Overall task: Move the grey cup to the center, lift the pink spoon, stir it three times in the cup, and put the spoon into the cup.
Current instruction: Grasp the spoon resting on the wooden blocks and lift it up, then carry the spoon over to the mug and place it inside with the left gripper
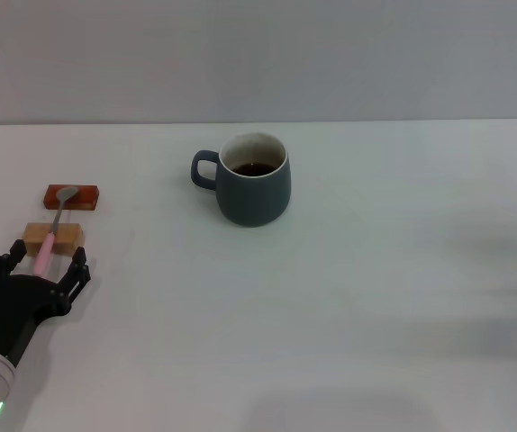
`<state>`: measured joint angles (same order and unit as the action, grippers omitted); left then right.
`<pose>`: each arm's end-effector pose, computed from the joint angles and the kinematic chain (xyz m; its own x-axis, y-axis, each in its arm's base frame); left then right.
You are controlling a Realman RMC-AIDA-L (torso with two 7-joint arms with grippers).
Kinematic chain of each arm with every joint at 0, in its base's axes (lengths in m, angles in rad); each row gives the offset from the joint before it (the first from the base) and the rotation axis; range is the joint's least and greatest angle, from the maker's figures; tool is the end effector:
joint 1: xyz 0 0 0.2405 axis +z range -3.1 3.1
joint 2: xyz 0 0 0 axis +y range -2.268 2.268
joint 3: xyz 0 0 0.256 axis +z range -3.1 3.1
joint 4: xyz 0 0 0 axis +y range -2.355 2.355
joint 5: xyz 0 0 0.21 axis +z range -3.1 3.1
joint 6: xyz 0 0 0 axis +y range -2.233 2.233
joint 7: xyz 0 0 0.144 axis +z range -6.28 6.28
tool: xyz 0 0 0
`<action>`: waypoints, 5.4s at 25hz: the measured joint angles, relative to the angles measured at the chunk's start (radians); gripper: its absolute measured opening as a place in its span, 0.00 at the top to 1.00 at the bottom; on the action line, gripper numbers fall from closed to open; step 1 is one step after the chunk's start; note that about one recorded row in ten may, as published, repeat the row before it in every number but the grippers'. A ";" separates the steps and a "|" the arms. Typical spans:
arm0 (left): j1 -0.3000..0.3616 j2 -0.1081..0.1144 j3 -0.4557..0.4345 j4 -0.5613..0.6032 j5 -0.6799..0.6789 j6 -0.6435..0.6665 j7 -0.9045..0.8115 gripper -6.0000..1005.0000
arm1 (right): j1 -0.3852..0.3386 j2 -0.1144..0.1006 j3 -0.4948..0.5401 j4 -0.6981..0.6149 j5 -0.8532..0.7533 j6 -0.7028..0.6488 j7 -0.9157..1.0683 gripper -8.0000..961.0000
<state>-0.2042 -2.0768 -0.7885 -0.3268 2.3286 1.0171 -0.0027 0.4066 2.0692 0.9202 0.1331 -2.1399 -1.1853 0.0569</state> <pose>-0.3631 0.2634 -0.0522 0.7467 0.1705 0.6429 0.6640 -0.1331 -0.7358 0.3607 0.3215 0.0195 0.7357 0.0618 -0.6745 -0.6771 0.0916 -0.7302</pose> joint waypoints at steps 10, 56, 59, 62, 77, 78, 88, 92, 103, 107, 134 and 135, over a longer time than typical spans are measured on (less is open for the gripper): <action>-0.003 0.000 -0.006 0.003 0.000 -0.005 -0.003 0.17 | 0.000 0.000 -0.006 -0.001 0.000 0.000 0.000 0.99; -0.009 0.003 -0.021 -0.003 -0.002 -0.042 -0.006 0.53 | 0.002 0.000 -0.008 -0.003 -0.002 0.001 0.001 0.99; -0.009 0.003 -0.024 -0.005 -0.002 -0.049 -0.003 0.53 | 0.003 0.000 -0.009 -0.004 -0.002 0.001 0.001 0.99; -0.009 0.003 -0.028 -0.006 -0.001 -0.051 -0.002 0.53 | 0.003 0.000 -0.009 -0.004 -0.002 0.001 0.001 0.99; -0.007 0.003 -0.027 -0.008 -0.001 -0.050 -0.002 0.62 | 0.003 0.000 -0.009 -0.004 -0.001 0.001 0.001 0.99; -0.007 0.003 -0.027 -0.008 -0.002 -0.048 -0.002 0.62 | 0.003 0.000 -0.009 -0.004 -0.001 0.001 0.001 0.99; -0.009 0.004 -0.029 -0.007 -0.002 -0.051 -0.004 0.72 | 0.002 0.000 -0.009 -0.004 -0.001 0.001 0.001 0.99; -0.009 0.005 -0.028 -0.006 -0.001 -0.050 -0.002 0.74 | 0.002 0.000 -0.009 -0.004 -0.001 0.001 0.001 0.99; -0.010 0.004 -0.032 -0.002 -0.001 -0.042 0.003 0.81 | 0.003 0.000 -0.011 -0.004 -0.001 0.014 0.001 0.99; -0.010 0.005 -0.029 -0.006 0.003 -0.027 0.005 0.82 | 0.003 0.000 -0.011 -0.004 -0.001 0.014 0.001 0.99; 0.120 0.207 -0.172 -0.681 0.169 -0.431 0.089 0.81 | -0.002 0.000 -0.003 0.000 -0.002 0.010 0.001 0.99; 0.136 0.210 -0.203 -0.725 0.205 -0.468 0.089 0.81 | -0.004 0.000 -0.003 0.000 -0.002 0.009 0.001 0.99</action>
<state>-0.0679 -1.8665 -0.9918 -1.0521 2.5333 0.5496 0.0860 0.4028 2.0693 0.9174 0.1336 -2.1414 -1.1764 0.0582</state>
